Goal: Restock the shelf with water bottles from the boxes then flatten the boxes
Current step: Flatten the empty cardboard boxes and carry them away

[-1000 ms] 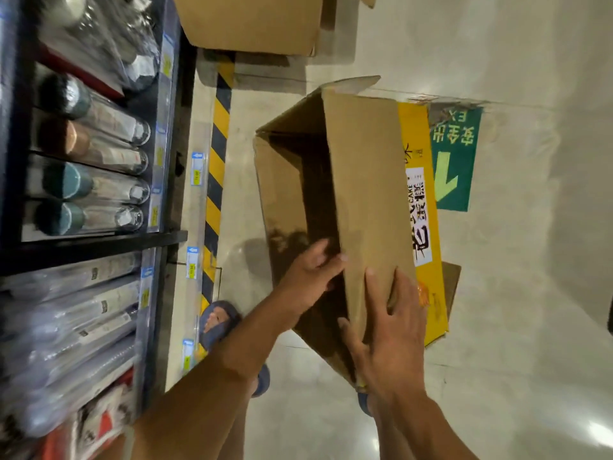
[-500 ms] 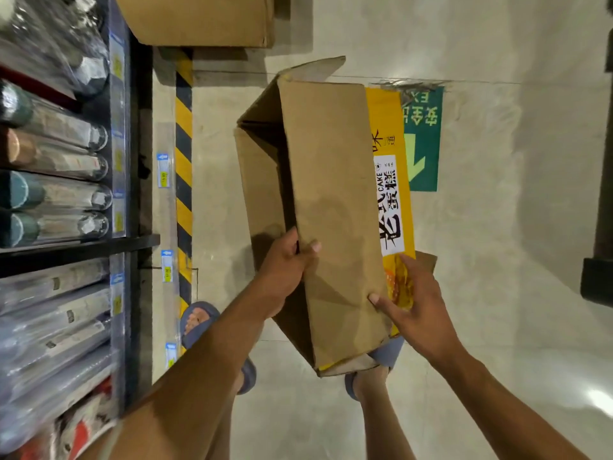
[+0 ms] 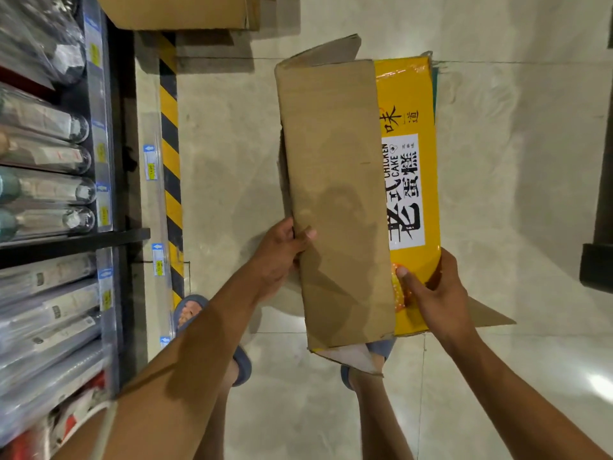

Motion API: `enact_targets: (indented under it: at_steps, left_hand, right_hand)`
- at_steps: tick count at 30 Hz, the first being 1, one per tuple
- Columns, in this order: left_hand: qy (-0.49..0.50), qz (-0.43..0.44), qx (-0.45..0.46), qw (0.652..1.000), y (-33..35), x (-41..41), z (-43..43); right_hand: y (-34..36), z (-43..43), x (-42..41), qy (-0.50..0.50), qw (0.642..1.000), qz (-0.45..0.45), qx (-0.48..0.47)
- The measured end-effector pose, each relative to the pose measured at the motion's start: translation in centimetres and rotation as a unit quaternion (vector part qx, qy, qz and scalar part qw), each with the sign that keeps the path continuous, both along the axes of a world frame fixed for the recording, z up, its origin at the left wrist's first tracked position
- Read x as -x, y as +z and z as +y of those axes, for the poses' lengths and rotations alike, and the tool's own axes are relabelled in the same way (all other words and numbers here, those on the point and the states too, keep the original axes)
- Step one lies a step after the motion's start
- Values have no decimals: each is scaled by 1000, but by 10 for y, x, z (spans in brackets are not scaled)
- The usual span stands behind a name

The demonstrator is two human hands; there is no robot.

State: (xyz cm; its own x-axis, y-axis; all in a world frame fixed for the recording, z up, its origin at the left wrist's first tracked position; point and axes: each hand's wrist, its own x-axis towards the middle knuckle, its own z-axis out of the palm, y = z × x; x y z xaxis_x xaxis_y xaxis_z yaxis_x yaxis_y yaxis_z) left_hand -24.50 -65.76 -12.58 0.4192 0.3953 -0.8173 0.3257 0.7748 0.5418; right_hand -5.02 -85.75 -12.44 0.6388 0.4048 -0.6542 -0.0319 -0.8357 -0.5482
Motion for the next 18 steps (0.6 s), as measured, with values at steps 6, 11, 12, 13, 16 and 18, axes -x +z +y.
enact_targets:
  at_steps: [6, 11, 12, 13, 16, 18]
  left_hand:
    - [23, 56, -58, 997, -16, 24, 21]
    - [-89, 282, -296, 908, -27, 8, 11]
    - [-134, 317, -377, 860, -23, 3, 5]
    - [-180, 326, -448, 812, -20, -2, -1]
    - [-314, 298, -525, 733, -16, -23, -19]
    - [-378, 312, -511, 706, -18, -33, -31]
  right_hand:
    - [-14, 17, 33, 37, 999, 37, -10]
    - [-31, 24, 51, 26, 998, 49, -16]
    - [-32, 23, 51, 25, 998, 53, -16]
    - [-32, 21, 50, 26, 998, 54, -15]
    - [-31, 12, 45, 46, 998, 49, -1]
    - [-31, 5, 41, 63, 996, 56, 3]
